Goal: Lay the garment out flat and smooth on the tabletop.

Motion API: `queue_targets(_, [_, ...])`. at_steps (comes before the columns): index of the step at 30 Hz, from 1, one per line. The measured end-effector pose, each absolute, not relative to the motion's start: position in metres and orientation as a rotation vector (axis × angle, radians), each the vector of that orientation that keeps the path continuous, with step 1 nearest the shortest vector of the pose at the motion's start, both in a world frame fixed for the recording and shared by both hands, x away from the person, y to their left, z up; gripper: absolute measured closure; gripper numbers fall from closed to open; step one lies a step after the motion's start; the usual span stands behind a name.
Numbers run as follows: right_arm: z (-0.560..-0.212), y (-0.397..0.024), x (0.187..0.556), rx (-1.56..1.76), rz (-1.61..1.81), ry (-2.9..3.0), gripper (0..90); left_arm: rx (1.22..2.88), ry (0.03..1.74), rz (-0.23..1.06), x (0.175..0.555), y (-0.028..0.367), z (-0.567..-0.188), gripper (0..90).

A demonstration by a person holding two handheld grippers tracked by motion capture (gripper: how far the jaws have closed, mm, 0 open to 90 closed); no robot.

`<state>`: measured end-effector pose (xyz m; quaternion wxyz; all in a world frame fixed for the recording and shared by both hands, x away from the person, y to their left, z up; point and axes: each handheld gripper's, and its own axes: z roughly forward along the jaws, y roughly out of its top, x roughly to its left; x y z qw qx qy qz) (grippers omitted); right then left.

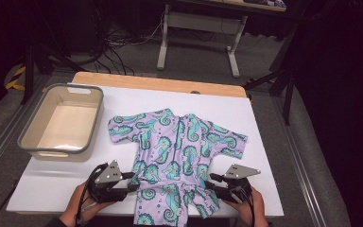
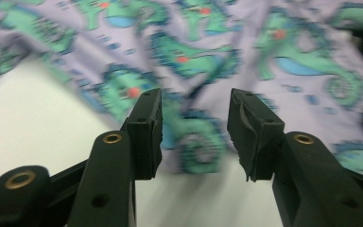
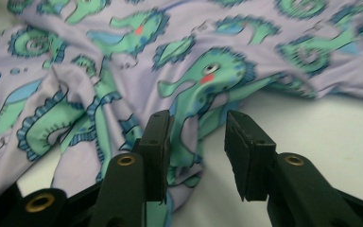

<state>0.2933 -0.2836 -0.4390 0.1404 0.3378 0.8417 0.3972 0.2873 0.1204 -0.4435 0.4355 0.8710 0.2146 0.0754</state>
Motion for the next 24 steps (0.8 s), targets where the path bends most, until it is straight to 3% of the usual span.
queue_targets(7, [-0.432, -0.278, 0.286, 0.891, 1.201, 2.406, 62.3, 2.248, 0.339, 0.106, 0.26, 0.082, -0.452, 53.9])
queue_targets(10, [-0.432, -0.268, 0.282, 0.833, 1.201, 2.444, 58.6, 2.298, 0.335, 0.114, 0.26, 0.072, -0.459, 47.4])
queue_targets(15, [-0.431, -0.255, 0.275, 0.766, 1.22, 2.498, 52.5, 2.325, 0.323, 0.117, 0.263, 0.067, -0.465, 46.3])
queue_targets(19, [-0.433, -0.246, 0.272, 0.722, 1.207, 2.533, 51.0, 2.321, 0.335, 0.137, 0.266, 0.073, -0.465, 61.6])
queue_targets(22, [-0.436, -0.241, 0.273, 0.707, 1.155, 2.542, 51.1, 2.324, 0.328, 0.125, 0.267, 0.075, -0.464, 68.4])
queue_targets(24, [-0.44, -0.237, 0.274, 0.699, 1.108, 2.562, 55.9, 2.33, 0.293, 0.108, 0.267, 0.075, -0.464, 79.6])
